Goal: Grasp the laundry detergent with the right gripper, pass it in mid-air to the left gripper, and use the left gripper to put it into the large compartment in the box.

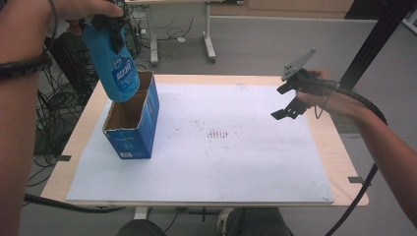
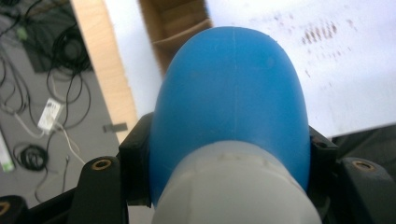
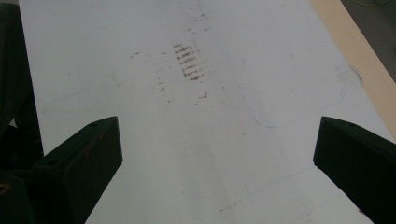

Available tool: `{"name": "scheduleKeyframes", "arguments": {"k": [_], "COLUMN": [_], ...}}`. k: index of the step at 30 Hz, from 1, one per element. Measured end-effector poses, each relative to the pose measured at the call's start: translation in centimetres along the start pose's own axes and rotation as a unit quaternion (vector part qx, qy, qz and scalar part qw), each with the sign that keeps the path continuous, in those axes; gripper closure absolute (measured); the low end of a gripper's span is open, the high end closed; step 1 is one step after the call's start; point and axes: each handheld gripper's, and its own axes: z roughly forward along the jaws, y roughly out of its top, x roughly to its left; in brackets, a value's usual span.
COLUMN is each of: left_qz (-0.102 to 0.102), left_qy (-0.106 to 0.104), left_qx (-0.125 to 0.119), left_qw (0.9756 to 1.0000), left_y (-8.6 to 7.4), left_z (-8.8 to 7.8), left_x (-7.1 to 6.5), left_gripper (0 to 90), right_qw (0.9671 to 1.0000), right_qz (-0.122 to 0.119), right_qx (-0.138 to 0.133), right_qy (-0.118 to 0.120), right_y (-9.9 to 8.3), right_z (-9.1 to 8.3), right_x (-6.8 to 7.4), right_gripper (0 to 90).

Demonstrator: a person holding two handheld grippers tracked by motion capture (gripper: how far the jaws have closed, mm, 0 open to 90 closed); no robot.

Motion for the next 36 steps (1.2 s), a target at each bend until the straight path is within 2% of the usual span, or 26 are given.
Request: {"name": "scheduleKeyframes", "arguments": {"k": [3,6,9,17,26,36], "left_qz": [-0.034,-0.059,-0.079,-0.115,-0.128,-0.129], "left_qy": [0.004,0.002,-0.001,-0.002,0.0,0.003], "left_qx": [-0.007,-0.004,-0.003,0.0,-0.002,-0.009], "left_qw": [0.9994,0.9982,0.9969,0.9934,0.9918,0.9916], "left_y": [0.3,0.5,0.7,1.1,1.5,2.0], "left_z": [0.0,0.3,0.6,1.6,2.5,3.3], "left_x": [0.9,1.6,2.3,3.7,4.0,4.0], "left_gripper": [37.7,37.7,37.7,37.7,37.7,37.7], "right_qw": [1.0,1.0,0.9999,0.9998,0.9995,0.9992], "right_qz": [0.001,0.0,-0.001,-0.004,-0.007,-0.012], "right_qx": [0.001,0.004,0.009,0.017,0.027,0.034], "right_qy": [-0.002,-0.004,-0.007,-0.008,-0.013,-0.02], "right_y": [-0.2,-0.3,-0.3,-0.3,-0.3,-0.3], "right_z": [-0.1,-0.1,0.0,0.1,0.0,-0.2], "right_x": [-0.1,-0.1,-0.1,-0.3,-0.6,-0.6], "right_gripper": [1.2,1.2,1.2,1.4,1.5,1.6]}}
